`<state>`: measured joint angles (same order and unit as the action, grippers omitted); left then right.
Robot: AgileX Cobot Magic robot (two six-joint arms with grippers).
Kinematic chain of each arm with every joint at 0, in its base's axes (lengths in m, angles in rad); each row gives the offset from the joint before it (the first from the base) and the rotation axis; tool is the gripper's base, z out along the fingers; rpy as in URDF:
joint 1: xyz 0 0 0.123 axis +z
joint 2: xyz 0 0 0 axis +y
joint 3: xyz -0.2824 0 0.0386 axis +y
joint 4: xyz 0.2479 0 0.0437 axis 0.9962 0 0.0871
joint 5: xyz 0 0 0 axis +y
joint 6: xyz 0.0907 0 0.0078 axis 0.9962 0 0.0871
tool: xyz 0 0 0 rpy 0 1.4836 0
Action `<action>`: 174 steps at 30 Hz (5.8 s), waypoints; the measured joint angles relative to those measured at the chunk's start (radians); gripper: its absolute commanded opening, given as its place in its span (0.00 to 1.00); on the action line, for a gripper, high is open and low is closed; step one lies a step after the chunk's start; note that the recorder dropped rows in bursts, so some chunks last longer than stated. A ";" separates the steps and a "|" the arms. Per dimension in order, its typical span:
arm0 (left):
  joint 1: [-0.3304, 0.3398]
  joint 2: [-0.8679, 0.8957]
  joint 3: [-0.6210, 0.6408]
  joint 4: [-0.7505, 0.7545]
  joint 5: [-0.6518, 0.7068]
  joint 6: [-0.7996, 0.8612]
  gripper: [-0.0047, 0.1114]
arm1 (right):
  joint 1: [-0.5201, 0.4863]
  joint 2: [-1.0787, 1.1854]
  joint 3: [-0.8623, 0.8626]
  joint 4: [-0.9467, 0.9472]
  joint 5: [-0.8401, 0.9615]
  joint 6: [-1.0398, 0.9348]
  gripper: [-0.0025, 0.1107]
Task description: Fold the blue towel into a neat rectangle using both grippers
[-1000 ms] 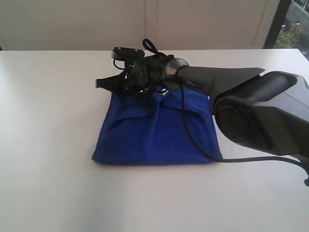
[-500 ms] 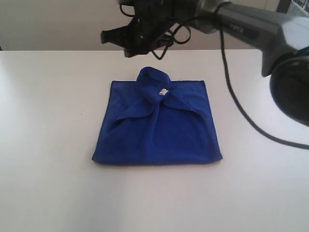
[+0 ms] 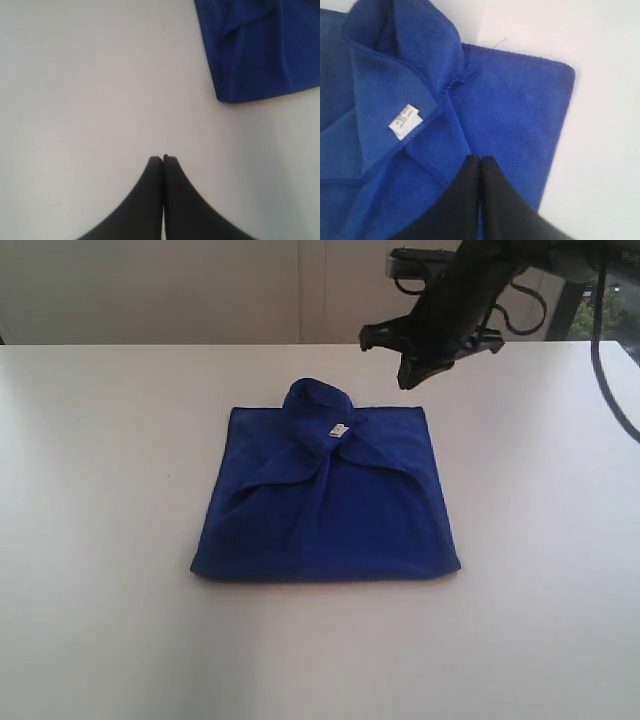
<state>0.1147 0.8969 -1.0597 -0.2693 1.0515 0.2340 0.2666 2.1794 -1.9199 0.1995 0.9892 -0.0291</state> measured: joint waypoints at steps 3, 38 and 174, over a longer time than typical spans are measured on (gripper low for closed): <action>0.000 0.000 0.000 0.000 0.000 0.000 0.04 | -0.004 0.000 0.070 0.021 -0.073 -0.023 0.02; 0.000 0.000 0.000 0.000 0.000 0.000 0.04 | 0.122 0.169 0.109 0.401 -0.273 -0.295 0.02; -0.414 1.254 -0.706 -0.147 -0.438 0.137 0.04 | -0.032 0.121 0.170 0.635 -0.466 -0.390 0.18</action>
<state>-0.2992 2.1504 -1.7655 -0.4165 0.6135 0.3711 0.2349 2.3004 -1.7494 0.8345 0.5236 -0.4196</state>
